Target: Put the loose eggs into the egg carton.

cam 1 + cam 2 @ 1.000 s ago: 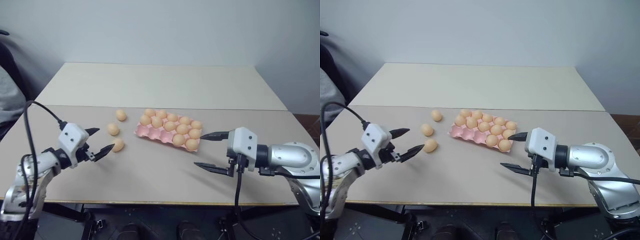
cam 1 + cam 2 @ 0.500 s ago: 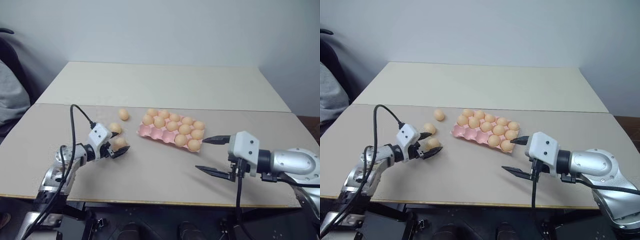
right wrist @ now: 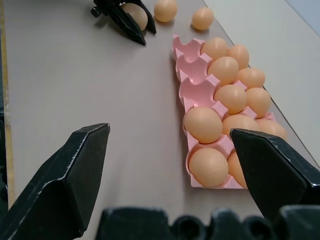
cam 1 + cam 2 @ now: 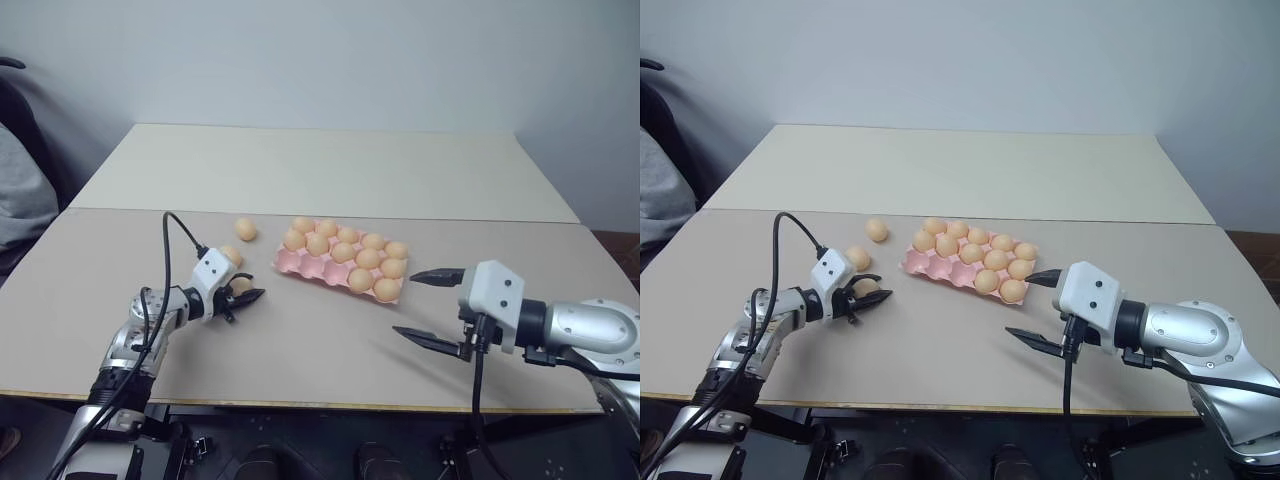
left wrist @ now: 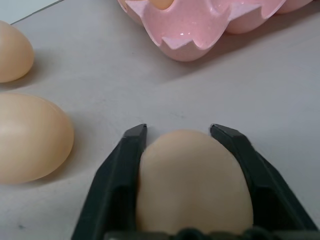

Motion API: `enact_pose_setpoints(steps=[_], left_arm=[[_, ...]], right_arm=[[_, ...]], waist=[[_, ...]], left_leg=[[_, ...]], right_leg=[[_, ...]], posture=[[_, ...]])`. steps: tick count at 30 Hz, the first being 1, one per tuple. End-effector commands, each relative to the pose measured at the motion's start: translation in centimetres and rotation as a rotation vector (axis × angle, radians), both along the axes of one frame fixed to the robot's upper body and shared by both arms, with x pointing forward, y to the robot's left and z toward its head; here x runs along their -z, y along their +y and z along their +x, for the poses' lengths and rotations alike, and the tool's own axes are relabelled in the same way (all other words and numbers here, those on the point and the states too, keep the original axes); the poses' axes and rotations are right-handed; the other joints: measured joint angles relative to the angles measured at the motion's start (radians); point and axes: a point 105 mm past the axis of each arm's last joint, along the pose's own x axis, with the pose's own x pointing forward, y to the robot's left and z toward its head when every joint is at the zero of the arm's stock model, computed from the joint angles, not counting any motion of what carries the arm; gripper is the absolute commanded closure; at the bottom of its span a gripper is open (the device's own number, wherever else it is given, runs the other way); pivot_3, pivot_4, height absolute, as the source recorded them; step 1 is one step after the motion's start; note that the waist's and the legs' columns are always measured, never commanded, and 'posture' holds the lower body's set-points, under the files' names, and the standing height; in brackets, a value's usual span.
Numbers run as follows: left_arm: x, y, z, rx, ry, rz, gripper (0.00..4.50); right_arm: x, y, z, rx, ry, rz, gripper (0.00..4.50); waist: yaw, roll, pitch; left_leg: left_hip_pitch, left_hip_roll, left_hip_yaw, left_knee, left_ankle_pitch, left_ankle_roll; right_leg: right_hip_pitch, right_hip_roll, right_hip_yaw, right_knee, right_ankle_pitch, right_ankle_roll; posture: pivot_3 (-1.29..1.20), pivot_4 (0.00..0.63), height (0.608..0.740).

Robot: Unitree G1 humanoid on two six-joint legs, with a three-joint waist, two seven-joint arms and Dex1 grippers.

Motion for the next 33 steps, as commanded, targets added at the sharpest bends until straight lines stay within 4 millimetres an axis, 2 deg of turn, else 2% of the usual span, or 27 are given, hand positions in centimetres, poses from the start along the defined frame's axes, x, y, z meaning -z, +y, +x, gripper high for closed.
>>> enact_pose_setpoints(steps=[1, 4, 7, 10, 13, 20, 23, 33], left_arm=[[-0.8, 0.0, 0.2, -0.006, -0.054, 0.006, 2.8], [-1.3, -0.5, -0.2, 0.032, -0.068, -0.026, 2.8], [-3.5, -1.8, -0.9, 0.101, -0.117, -0.111, 2.8], [-6.6, -3.7, -1.6, 0.199, -0.173, -0.229, 2.8], [-7.9, -5.6, -1.7, 0.284, -0.179, -0.285, 2.8], [-7.4, -11.2, -1.0, 0.47, -0.132, -0.303, 2.8], [-7.1, -12.9, -0.6, 0.521, -0.123, -0.288, 2.8], [-6.9, -15.0, 1.6, 0.511, -0.201, -0.237, 2.8]], right_arm=[[-1.0, 0.0, -0.2, 0.005, -0.045, -0.008, 0.0], [-1.0, 0.0, -0.2, 0.007, -0.049, -0.004, 0.0], [-1.1, 0.0, -0.1, 0.015, -0.055, -0.004, 0.0], [-1.3, -0.4, 0.0, 0.039, -0.069, -0.006, 0.0], [-1.7, -0.7, 0.0, 0.063, -0.086, -0.005, 0.0], [-2.1, -1.0, -0.3, 0.119, -0.128, 0.02, 0.0], [-2.1, -0.9, -0.5, 0.142, -0.135, 0.033, 0.0], [-1.5, -1.1, -1.4, 0.213, -0.141, 0.052, 0.0]], waist=[[0.0, 0.0, 0.0], [0.0, 0.0, 0.0], [0.0, 0.0, 0.0], [0.004, 0.0, 0.0], [0.006, 0.0, 0.0], [0.004, 0.0, 0.0], [0.001, 0.0, 0.0], [0.002, 0.0, 0.0]], left_leg=[[0.0, 0.0, 0.0, 0.0, 0.0, 0.0], [0.0, 0.0, 0.0, 0.0, 0.0, 0.0], [0.0, 0.0, 0.0, 0.0, 0.0, 0.0], [-0.001, 0.0, -0.001, 0.001, 0.0, 0.0], [-0.001, 0.0, -0.001, 0.001, 0.0, 0.0], [-0.002, -0.001, -0.002, 0.001, 0.0, 0.0], [-0.002, -0.002, -0.002, 0.001, 0.0, 0.0], [-0.002, -0.002, -0.003, 0.001, 0.0, 0.0]], right_leg=[[0.0, 0.0, 0.0, 0.0, 0.0, 0.0], [0.0, 0.0, 0.0, 0.0, 0.0, 0.0], [0.0, 0.0, 0.0, 0.0, 0.0, 0.0], [0.0, 0.0, -0.001, 0.0, 0.0, 0.0], [0.0, 0.0, -0.001, 0.0, 0.0, 0.0], [0.001, 0.0, -0.001, -0.001, 0.0, 0.0], [0.0, 0.0, -0.002, 0.0, 0.0, 0.0], [0.0, 0.0, -0.001, -0.001, 0.0, 0.001]], posture=[[0.0, 0.15, 0.74], [0.0, 0.15, 0.74], [0.0, 0.15, 0.74], [0.0, 0.15, 0.74], [0.0, 0.15, 0.74], [0.0, 0.15, 0.74], [0.0, 0.15, 0.74], [0.0, 0.15, 0.74]])
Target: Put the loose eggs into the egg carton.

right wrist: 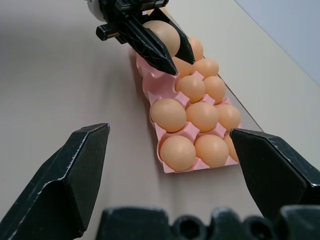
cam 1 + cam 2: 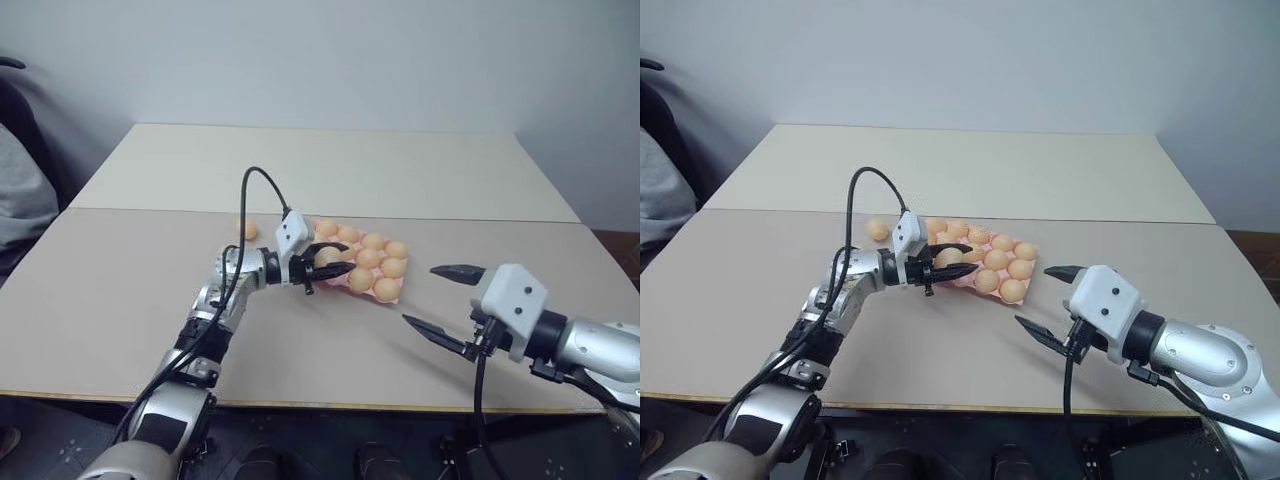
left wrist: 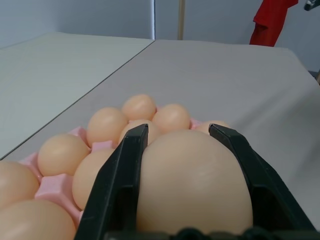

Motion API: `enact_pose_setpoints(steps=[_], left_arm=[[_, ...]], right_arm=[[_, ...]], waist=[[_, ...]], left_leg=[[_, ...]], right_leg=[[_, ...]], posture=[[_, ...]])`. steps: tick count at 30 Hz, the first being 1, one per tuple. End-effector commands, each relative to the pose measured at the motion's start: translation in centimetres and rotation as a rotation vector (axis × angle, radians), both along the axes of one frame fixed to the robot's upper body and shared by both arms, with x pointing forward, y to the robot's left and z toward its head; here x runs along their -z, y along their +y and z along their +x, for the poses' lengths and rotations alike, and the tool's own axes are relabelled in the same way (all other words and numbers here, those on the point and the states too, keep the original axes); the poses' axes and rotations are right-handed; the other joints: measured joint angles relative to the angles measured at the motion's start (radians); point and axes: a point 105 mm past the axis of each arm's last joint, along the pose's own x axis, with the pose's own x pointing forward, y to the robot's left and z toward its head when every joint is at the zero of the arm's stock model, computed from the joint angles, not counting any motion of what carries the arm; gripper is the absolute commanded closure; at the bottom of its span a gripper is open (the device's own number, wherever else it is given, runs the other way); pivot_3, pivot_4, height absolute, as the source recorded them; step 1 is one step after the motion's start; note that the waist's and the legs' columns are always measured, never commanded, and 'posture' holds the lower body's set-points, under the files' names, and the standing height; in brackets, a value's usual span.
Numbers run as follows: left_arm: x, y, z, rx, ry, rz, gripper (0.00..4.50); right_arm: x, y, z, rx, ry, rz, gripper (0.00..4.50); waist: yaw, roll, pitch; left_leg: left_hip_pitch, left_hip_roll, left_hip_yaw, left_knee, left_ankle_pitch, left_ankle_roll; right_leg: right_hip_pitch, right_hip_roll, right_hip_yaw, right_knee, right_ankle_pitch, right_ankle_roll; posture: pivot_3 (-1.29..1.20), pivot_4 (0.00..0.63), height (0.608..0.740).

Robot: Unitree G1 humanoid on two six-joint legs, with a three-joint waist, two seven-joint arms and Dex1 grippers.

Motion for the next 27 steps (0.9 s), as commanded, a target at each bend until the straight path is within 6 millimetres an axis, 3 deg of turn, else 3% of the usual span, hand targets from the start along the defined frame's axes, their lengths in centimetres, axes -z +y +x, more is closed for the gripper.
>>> enact_pose_setpoints(steps=[1, 5, 9, 13, 20, 27], left_arm=[[-0.7, -0.7, 0.7, -0.02, -0.092, 0.015, 2.8], [-0.4, -1.2, 0.9, -0.005, -0.096, 0.007, 2.8], [0.1, -1.7, 1.4, -0.022, -0.129, 0.03, 1.49], [-0.7, -1.6, 2.7, -0.122, -0.163, 0.005, 0.18], [-2.3, -0.3, 2.3, -0.1, -0.158, -0.097, 0.18], [-4.6, 4.3, -0.1, -0.102, -0.135, -0.131, 0.18]], right_arm=[[-1.1, -0.1, -0.3, 0.023, -0.061, 0.002, 0.0], [-1.1, 0.0, -0.3, 0.025, -0.064, 0.005, 0.0], [-1.1, 0.0, -0.2, 0.024, -0.066, 0.004, 0.0], [-1.2, -0.1, -0.1, 0.024, -0.066, 0.0, 0.0], [-1.2, -0.4, -0.1, 0.028, -0.063, -0.006, 0.0], [-1.1, -0.3, 0.0, 0.018, -0.057, -0.005, 0.0]], waist=[[0.0, 0.0, 0.0], [0.0, 0.0, 0.0], [0.0, 0.0, 0.0], [0.0, 0.0, 0.0], [-0.001, 0.0, 0.0], [-0.008, 0.0, 0.0]], left_leg=[[0.0, 0.0, 0.0, 0.0, 0.0, 0.0], [0.0, 0.0, 0.0, 0.0, 0.0, 0.0], [0.0, 0.0, 0.0, 0.0, 0.0, 0.0], [-0.001, 0.0, 0.0, 0.0, 0.0, 0.0], [-0.001, 0.0, 0.0, 0.0, 0.0, 0.0], [0.0, 0.0, -0.001, 0.0, 0.0, 0.0]], right_leg=[[0.0, 0.0, 0.0, 0.0, 0.0, 0.0], [0.0, 0.0, 0.0, 0.0, 0.0, 0.0], [0.0, 0.0, 0.0, 0.0, 0.0, 0.0], [0.0, 0.0, 0.0, 0.0, 0.0, 0.0], [0.0, 0.0, 0.0, 0.0, 0.0, 0.001], [-0.001, 0.0, 0.0, 0.001, 0.0, 0.001]], posture=[[0.0, 0.15, 0.74], [0.0, 0.15, 0.74], [0.0, 0.15, 0.74], [0.0, 0.15, 0.74], [0.0, 0.15, 0.74], [0.0, 0.15, 0.74]])
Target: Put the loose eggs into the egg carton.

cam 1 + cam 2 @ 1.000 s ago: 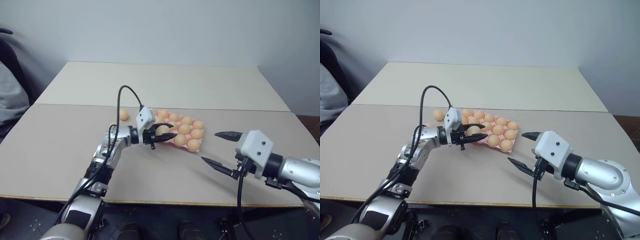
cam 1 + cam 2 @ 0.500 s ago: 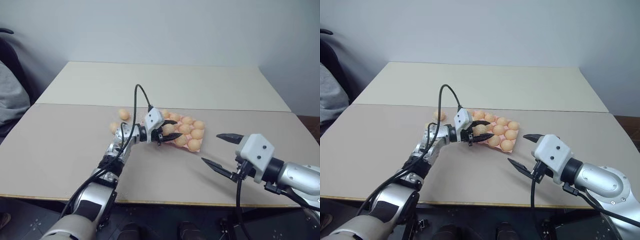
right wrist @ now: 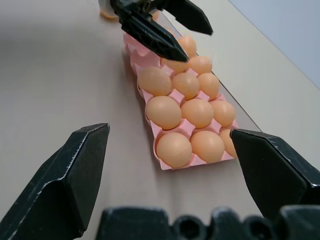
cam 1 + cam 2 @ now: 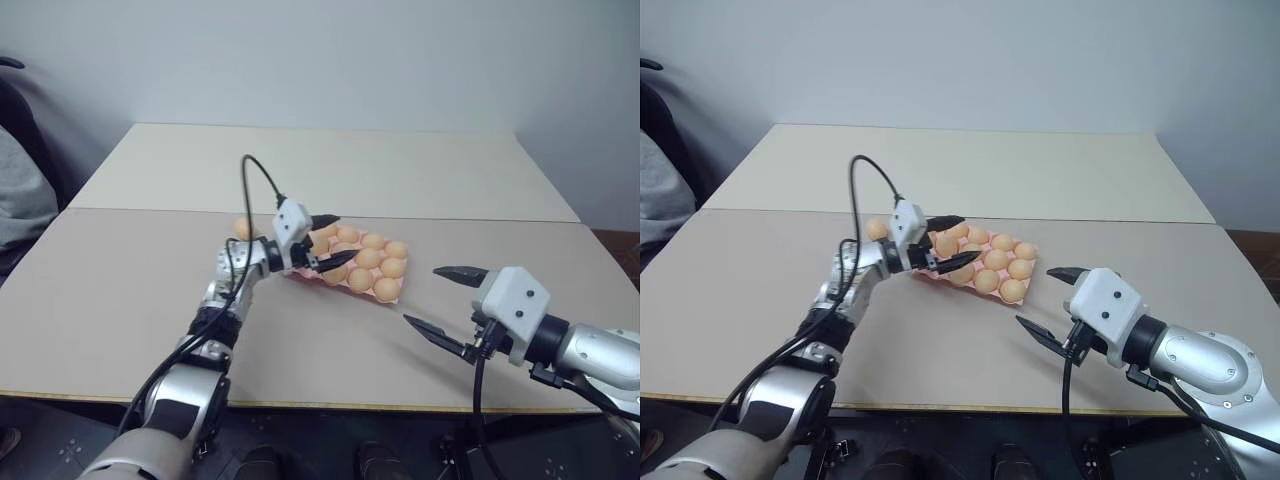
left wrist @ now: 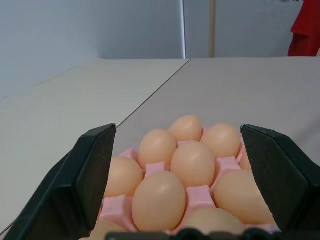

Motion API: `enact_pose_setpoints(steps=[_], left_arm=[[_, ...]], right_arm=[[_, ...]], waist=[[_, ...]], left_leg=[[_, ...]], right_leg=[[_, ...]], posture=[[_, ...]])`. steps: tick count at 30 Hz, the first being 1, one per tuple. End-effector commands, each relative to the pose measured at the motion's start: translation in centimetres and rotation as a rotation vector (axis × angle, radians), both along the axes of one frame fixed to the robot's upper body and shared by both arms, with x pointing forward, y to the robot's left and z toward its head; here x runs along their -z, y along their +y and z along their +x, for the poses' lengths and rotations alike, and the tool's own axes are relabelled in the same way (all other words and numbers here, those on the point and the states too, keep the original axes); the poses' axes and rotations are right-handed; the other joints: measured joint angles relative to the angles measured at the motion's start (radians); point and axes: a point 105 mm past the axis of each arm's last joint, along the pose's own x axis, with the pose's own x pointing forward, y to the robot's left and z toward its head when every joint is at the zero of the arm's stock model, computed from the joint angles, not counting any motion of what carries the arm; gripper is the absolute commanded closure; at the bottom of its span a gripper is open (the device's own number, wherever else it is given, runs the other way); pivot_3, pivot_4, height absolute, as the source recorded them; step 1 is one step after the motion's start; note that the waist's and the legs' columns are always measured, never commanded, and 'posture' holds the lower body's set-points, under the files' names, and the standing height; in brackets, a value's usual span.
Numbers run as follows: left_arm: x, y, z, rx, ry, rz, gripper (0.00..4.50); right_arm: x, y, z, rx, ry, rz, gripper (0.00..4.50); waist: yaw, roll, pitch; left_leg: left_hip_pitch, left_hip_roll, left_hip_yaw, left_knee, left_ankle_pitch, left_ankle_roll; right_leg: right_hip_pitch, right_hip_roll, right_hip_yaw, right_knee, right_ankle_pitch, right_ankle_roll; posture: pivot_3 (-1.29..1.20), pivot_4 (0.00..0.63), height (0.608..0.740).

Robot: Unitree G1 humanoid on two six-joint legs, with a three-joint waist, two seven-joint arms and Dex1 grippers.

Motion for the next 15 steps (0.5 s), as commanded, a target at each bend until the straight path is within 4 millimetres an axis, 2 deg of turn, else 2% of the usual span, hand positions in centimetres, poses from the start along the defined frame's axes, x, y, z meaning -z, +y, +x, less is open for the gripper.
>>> enact_pose_setpoints(steps=[1, 3, 5, 6, 12, 15], left_arm=[[-2.9, 2.3, -1.7, 0.001, -0.027, -0.033, 0.18], [-2.8, 4.1, -2.9, -0.03, -0.039, 0.03, 0.18], [-2.6, 7.0, -3.6, -0.136, -0.039, 0.09, 0.18], [-2.6, 7.6, -3.8, -0.165, -0.035, 0.103, 0.18], [-1.5, 14.0, -7.4, -0.325, 0.029, 0.194, 0.18], [-0.9, 15.9, -8.3, -0.428, 0.055, 0.225, 0.18]], right_arm=[[-1.0, -0.2, -0.1, -0.005, -0.045, -0.014, 0.0], [-0.9, -0.1, -0.1, -0.018, -0.039, -0.011, 0.0], [-0.8, 0.3, -0.2, -0.053, -0.025, -0.009, 0.0], [-0.7, 0.3, -0.1, -0.062, -0.02, -0.008, 0.0], [-0.8, 1.4, -0.1, -0.175, 0.01, 0.006, 0.0], [-0.7, 1.6, -0.2, -0.227, 0.026, -0.007, 0.0]], waist=[[0.0, 0.0, 0.0], [0.001, 0.0, 0.0], [0.0, 0.0, 0.0], [0.001, 0.0, 0.0], [0.0, 0.0, 0.0], [0.004, 0.0, 0.0]], left_leg=[[0.0, 0.0, 0.0, 0.0, 0.0, 0.0], [0.0, 0.0, 0.0, 0.0, 0.0, 0.0], [0.0, 0.0, 0.0, 0.0, 0.0, 0.0], [0.001, 0.001, 0.0, 0.0, 0.0, 0.0], [0.001, 0.002, 0.0, 0.0, 0.0, 0.0], [0.001, 0.002, 0.001, -0.001, 0.0, 0.0]], right_leg=[[0.0, 0.0, 0.0, 0.0, 0.0, 0.0], [0.0, 0.0, 0.0, 0.0, 0.0, 0.0], [0.0, 0.0, 0.0, 0.0, 0.0, 0.0], [0.001, 0.0, 0.0, 0.0, 0.0, 0.0], [0.0, 0.0, 0.0, -0.001, 0.0, 0.0], [0.0, 0.0, -0.001, -0.001, 0.0, 0.0]], posture=[[0.0, 0.15, 0.74], [0.0, 0.15, 0.74], [0.0, 0.15, 0.74], [0.0, 0.15, 0.74], [0.0, 0.15, 0.74], [0.0, 0.15, 0.74]])
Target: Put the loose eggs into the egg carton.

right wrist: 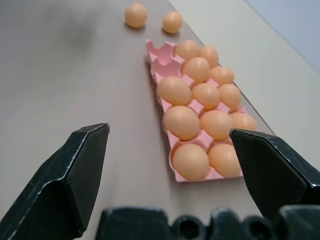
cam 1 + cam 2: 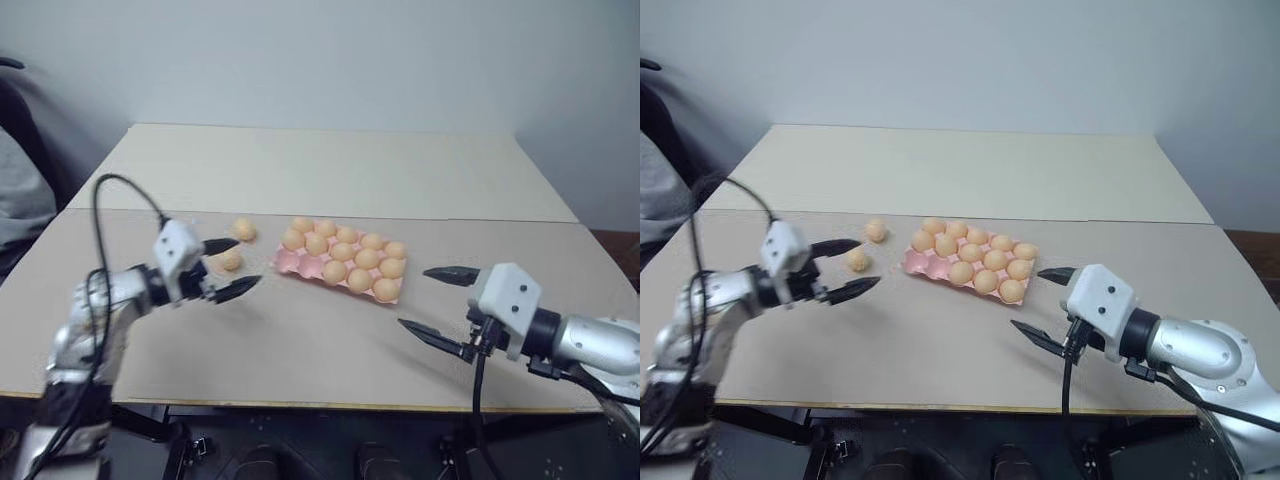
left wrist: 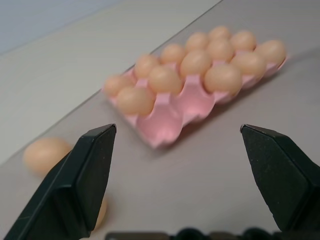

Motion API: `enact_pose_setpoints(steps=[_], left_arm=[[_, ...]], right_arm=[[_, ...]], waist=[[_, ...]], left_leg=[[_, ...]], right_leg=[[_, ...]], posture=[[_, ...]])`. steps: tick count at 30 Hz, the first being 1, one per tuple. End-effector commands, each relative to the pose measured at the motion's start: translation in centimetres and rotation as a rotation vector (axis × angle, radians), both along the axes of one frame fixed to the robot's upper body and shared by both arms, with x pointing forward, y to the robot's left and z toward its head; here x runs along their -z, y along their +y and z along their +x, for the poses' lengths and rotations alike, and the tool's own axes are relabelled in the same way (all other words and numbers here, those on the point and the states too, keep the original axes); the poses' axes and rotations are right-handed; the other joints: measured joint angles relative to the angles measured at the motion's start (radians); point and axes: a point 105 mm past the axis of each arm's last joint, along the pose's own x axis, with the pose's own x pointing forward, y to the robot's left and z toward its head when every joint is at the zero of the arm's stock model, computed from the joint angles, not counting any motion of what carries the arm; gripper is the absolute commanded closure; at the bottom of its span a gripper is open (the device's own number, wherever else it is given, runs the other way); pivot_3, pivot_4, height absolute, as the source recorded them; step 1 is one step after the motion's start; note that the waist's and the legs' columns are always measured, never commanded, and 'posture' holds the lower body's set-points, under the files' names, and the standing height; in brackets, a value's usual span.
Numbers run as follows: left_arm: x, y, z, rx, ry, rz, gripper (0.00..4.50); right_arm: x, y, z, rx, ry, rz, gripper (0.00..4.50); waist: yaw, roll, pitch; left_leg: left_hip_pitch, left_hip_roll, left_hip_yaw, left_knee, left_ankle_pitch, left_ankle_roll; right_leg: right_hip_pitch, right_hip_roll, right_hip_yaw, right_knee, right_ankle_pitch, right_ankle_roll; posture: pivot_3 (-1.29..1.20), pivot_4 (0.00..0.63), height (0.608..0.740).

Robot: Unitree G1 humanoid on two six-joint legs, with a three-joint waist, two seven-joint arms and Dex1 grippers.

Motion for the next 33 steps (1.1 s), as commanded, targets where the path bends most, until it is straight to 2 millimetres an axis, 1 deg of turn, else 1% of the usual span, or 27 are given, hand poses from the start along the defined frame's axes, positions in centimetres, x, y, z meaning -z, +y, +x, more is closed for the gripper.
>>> enact_pose_setpoints(steps=[1, 3, 6, 12, 14, 17, 24, 28, 31, 33], left_arm=[[-1.3, 1.4, -0.8, -0.092, -0.053, 0.019, 0.18], [-1.1, 2.3, -0.9, -0.156, -0.057, 0.007, 0.18], [-0.8, 2.9, -0.8, -0.213, -0.058, 0.0, 0.18], [-0.5, 2.9, -0.3, -0.237, -0.042, -0.028, 0.18], [-0.2, 2.9, 0.8, -0.273, -0.033, -0.067, 0.18], [0.4, 2.6, 3.1, -0.319, -0.017, -0.118, 0.18], [1.3, 0.3, 7.5, -0.304, -0.015, -0.121, 0.18], [2.0, -0.6, 9.3, -0.298, -0.01, -0.116, 0.18], [2.5, -1.1, 10.1, -0.29, 0.001, -0.116, 0.18], [3.1, -1.1, 10.6, -0.305, 0.016, -0.088, 0.18]], right_arm=[[-0.7, 0.4, -0.4, -0.076, -0.026, -0.018, 0.0], [-0.7, 0.4, -0.2, -0.087, -0.021, -0.024, 0.0], [-0.6, 0.3, 0.1, -0.102, -0.017, -0.033, 0.0], [-0.6, 0.4, 0.2, -0.121, -0.013, -0.045, 0.0], [-0.5, 0.4, 0.3, -0.119, -0.017, -0.047, 0.0], [-0.5, 0.4, 0.4, -0.115, -0.02, -0.046, 0.0], [-0.4, 0.3, 0.0, -0.083, -0.017, -0.062, 0.0], [-0.3, 0.1, -0.5, -0.056, -0.016, -0.066, 0.0], [-0.2, 0.0, -0.9, -0.034, -0.012, -0.066, 0.0], [-0.1, -0.1, -1.1, -0.019, -0.01, -0.065, 0.0]], waist=[[0.007, 0.0, 0.0], [0.012, 0.0, 0.0], [0.013, 0.0, 0.0], [0.006, 0.0, 0.0], [0.006, 0.0, 0.0], [0.015, 0.0, 0.0], [0.013, -0.001, 0.0], [0.009, -0.001, 0.0], [0.007, -0.001, 0.0], [0.006, -0.001, -0.001]], left_leg=[[0.0, 0.0, 0.0, 0.0, 0.0, 0.0], [0.0, 0.0, 0.0, 0.0, 0.0, 0.0], [0.0, 0.0, 0.0, 0.0, 0.0, 0.0], [-0.001, 0.0, 0.0, 0.0, 0.0, 0.0], [0.0, 0.0, 0.0, 0.0, 0.0, 0.0], [0.0, 0.0, -0.001, 0.0, 0.0, 0.0], [-0.004, -0.001, -0.002, 0.001, 0.0, 0.0], [-0.003, -0.002, -0.002, 0.001, 0.0, 0.0], [-0.003, -0.002, -0.003, 0.001, 0.0, 0.0], [-0.004, -0.002, -0.003, 0.001, 0.0, 0.0]], right_leg=[[0.0, 0.0, 0.0, 0.0, 0.0, 0.0], [0.001, -0.001, -0.002, 0.0, 0.0, 0.0], [0.001, -0.001, -0.002, 0.0, 0.0, 0.0], [0.0, -0.001, -0.002, 0.0, 0.0, 0.0], [0.001, -0.001, -0.002, 0.0, 0.0, 0.0], [0.002, -0.001, -0.003, 0.0, 0.0, 0.0], [-0.001, -0.001, -0.004, -0.001, 0.0, 0.0], [-0.001, -0.001, -0.004, 0.0, 0.0, -0.001], [0.0, -0.001, -0.005, 0.0, 0.0, -0.001], [0.0, -0.001, -0.005, 0.0, 0.0, -0.001]], posture=[[0.0, 0.15, 0.74], [0.0, 0.15, 0.74], [0.0, 0.15, 0.74], [0.0, 0.15, 0.74], [0.0, 0.15, 0.74], [0.0, 0.15, 0.74], [0.0, 0.15, 0.74], [0.0, 0.15, 0.74], [0.0, 0.15, 0.74], [0.0, 0.15, 0.74]])
